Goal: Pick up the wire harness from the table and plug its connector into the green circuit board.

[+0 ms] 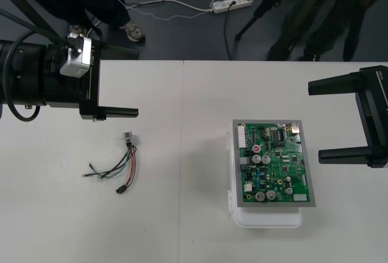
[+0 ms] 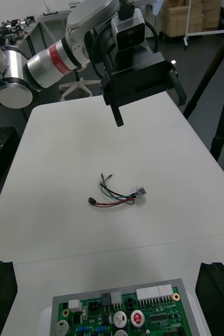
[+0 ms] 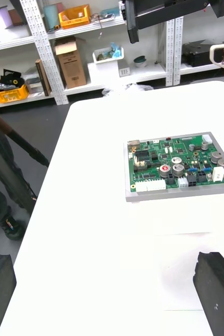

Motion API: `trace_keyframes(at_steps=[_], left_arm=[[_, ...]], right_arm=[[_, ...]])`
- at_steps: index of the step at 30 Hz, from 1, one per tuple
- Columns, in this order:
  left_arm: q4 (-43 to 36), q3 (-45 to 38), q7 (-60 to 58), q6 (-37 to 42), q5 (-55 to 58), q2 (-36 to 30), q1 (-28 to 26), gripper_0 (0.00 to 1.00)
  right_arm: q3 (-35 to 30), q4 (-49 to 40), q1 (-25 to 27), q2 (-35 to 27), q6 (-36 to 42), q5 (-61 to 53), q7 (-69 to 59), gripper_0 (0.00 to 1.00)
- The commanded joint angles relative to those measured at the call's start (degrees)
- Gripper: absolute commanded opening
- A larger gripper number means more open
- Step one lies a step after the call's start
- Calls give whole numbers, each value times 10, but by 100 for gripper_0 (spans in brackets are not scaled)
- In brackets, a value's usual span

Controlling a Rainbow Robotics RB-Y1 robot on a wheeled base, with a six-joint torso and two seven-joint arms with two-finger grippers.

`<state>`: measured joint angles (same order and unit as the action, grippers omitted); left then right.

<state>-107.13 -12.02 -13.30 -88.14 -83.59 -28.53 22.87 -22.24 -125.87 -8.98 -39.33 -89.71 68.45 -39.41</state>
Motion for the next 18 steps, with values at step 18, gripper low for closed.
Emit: trace_keyframes(at_steps=[18], left_arm=[[-17, -6, -30, -17, 2, -19, 23, 100]], right_arm=[[2, 7, 29, 22, -3, -2, -11, 100]])
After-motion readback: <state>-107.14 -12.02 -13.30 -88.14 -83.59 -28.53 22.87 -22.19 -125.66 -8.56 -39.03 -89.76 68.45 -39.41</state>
